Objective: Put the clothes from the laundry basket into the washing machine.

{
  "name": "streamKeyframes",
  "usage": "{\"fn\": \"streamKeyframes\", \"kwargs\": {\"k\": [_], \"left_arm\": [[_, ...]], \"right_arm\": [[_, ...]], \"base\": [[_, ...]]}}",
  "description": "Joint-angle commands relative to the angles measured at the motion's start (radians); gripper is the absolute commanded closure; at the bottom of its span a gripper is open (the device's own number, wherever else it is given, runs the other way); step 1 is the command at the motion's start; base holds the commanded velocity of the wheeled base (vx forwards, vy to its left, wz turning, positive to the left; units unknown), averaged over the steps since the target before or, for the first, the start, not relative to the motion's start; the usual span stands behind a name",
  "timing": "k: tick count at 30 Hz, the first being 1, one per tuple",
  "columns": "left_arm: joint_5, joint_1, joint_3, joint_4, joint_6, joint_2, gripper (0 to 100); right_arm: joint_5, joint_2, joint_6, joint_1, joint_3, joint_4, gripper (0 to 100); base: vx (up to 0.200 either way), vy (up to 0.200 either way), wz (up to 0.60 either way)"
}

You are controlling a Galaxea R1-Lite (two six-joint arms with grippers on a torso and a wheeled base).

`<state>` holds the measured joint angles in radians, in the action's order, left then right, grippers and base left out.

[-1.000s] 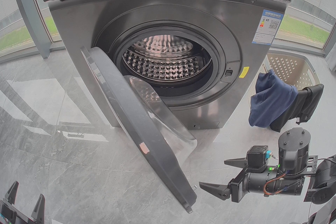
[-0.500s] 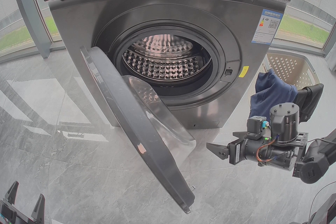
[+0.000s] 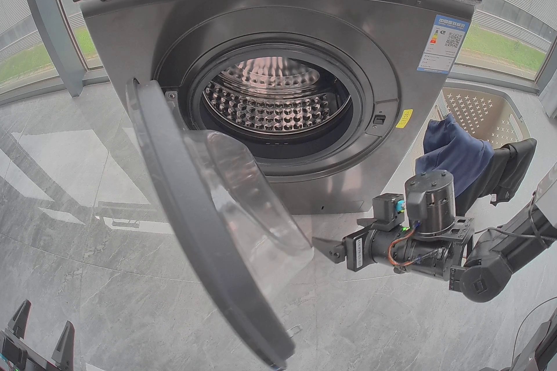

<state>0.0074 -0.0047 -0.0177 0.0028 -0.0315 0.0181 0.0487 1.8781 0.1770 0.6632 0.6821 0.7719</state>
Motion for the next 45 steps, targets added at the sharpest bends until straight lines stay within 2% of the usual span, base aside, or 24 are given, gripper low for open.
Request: {"fn": "streamKeyframes", "kwargs": {"k": [1, 3, 9, 13, 24, 28, 30, 34, 45], "left_arm": [[0.000, 0.000, 0.015, 0.000, -0.001, -0.015, 0], [0.000, 0.000, 0.015, 0.000, -0.001, -0.015, 0], [0.000, 0.000, 0.015, 0.000, -0.001, -0.015, 0], [-0.001, -0.001, 0.015, 0.000, 0.001, -0.013, 0], [0.000, -0.001, 0.015, 0.000, 0.001, -0.012, 0], [0.000, -0.001, 0.015, 0.000, 0.001, -0.012, 0], [0.000, -0.001, 0.015, 0.000, -0.001, -0.012, 0], [0.000, -0.001, 0.015, 0.000, -0.001, -0.012, 0], [0.000, -0.001, 0.015, 0.000, 0.001, -0.012, 0]], "right_arm": [[-0.001, -0.007, 0.009, 0.055, -0.013, 0.001, 0], [-0.001, -0.024, 0.012, 0.072, -0.021, 0.001, 0], [0.000, -0.017, 0.012, 0.055, 0.000, 0.001, 0], [0.000, 0.007, 0.012, 0.044, 0.031, 0.001, 0], [0.002, 0.151, 0.012, 0.046, 0.188, 0.001, 0], [0.003, 0.185, 0.013, 0.062, 0.224, 0.001, 0], [0.005, 0.208, 0.016, 0.104, 0.254, 0.003, 0], [0.005, 0.211, 0.030, 0.133, 0.280, 0.004, 0], [0.005, 0.237, 0.035, 0.113, 0.347, 0.030, 0]], "base": [[0.000, 0.000, 0.00], [0.000, 0.000, 0.00], [0.000, 0.000, 0.00], [-0.200, 0.000, 0.00], [-0.200, 0.000, 0.00], [0.000, 0.000, 0.00], [0.000, 0.000, 0.00], [0.000, 0.000, 0.00], [0.000, 0.000, 0.00]]}}
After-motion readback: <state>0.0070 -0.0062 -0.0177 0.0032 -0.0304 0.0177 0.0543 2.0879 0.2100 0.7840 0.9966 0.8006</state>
